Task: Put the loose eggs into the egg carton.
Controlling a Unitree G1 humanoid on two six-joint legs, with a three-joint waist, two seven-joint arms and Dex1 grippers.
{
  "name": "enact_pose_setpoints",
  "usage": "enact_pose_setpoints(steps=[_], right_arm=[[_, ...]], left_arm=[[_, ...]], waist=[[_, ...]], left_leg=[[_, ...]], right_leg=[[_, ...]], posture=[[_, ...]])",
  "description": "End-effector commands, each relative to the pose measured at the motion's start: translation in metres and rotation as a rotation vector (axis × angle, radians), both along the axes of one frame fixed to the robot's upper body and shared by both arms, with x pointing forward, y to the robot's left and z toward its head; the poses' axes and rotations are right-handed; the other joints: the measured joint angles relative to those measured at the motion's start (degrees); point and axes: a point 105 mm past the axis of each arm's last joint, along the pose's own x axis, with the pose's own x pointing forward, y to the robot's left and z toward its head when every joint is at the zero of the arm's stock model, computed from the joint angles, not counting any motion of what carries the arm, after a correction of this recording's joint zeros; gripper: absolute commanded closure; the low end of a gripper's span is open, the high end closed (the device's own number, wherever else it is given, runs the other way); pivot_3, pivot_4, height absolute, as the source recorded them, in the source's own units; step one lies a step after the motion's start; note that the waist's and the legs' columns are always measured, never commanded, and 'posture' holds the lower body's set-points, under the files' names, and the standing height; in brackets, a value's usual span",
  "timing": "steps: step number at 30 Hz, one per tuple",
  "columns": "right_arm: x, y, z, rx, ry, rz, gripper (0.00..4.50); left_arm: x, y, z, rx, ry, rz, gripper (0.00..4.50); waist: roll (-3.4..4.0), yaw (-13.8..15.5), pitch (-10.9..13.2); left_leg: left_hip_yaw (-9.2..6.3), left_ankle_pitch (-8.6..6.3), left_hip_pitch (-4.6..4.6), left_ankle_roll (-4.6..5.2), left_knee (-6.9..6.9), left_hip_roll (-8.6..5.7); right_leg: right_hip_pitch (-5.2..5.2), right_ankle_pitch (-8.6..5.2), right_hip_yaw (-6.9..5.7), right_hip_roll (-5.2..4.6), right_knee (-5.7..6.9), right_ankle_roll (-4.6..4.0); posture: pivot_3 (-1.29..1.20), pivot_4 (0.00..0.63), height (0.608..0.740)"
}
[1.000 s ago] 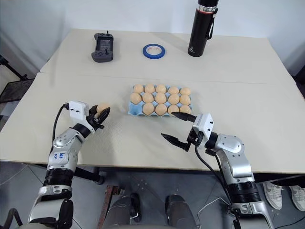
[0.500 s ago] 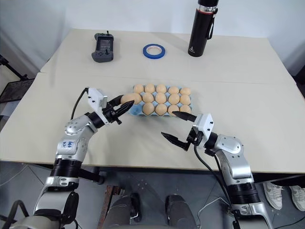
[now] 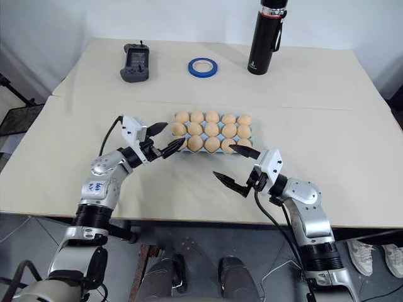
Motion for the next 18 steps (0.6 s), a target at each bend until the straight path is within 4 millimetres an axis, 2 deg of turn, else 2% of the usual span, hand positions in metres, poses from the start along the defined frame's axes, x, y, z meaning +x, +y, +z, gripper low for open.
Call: enact_pose_setpoints(steps=[1,6,8,13,16,18], right_arm=[[-0.005,-0.002,0.008,0.006,-0.039,0.003,0.0],[-0.006,-0.016,0.001,-0.029,-0.009,-0.001,0.0],[-0.005,-0.021,-0.001,-0.041,0.001,-0.003,0.0],[-0.001,-0.028,-0.004,-0.053,0.014,-0.01,0.0],[0.002,-0.031,-0.005,-0.056,0.024,-0.013,0.0],[0.003,-0.033,-0.005,-0.058,0.027,-0.016,0.0]], left_arm=[[-0.028,0.033,0.012,0.028,-0.07,0.002,0.04],[-0.069,0.074,-0.01,0.191,-0.011,0.002,0.04],[-0.084,0.083,-0.015,0.224,0.009,0.002,0.04],[-0.1,0.085,-0.022,0.239,0.04,-0.01,0.04],[-0.097,0.079,-0.018,0.219,0.006,0.008,0.04],[-0.094,0.077,-0.014,0.222,-0.024,0.031,0.04]], waist=[[0.0,-0.23,0.0],[0.0,-0.13,0.0],[0.0,-0.11,0.0],[0.0,0.21,0.0],[0.0,0.07,0.0],[0.01,0.07,0.0]], left_leg=[[0.02,0.0,0.01,-0.01,-0.04,0.02],[-0.03,-0.16,0.03,-0.1,-0.09,0.07],[-0.03,-0.24,0.05,-0.03,-0.09,0.02],[-0.03,-0.27,0.04,0.03,-0.18,-0.05],[-0.01,-0.27,0.03,0.03,-0.36,-0.08],[-0.01,-0.26,0.04,0.03,-0.47,-0.1]], right_leg=[[0.0,0.0,0.01,0.01,0.0,-0.01],[-0.02,-0.05,-0.03,0.0,0.0,-0.09],[0.01,-0.05,-0.04,-0.11,-0.02,-0.11],[0.04,-0.12,-0.14,-0.42,-0.16,-0.28],[0.04,-0.49,-0.11,-0.43,-0.29,-1.01],[0.03,-0.26,-0.13,-0.42,-0.29,-0.59]], posture=[[0.0,0.15,0.74],[0.0,0.15,0.74],[0.0,0.15,0.74],[0.0,0.15,0.74],[0.0,0.15,0.74],[0.0,0.15,0.74]])
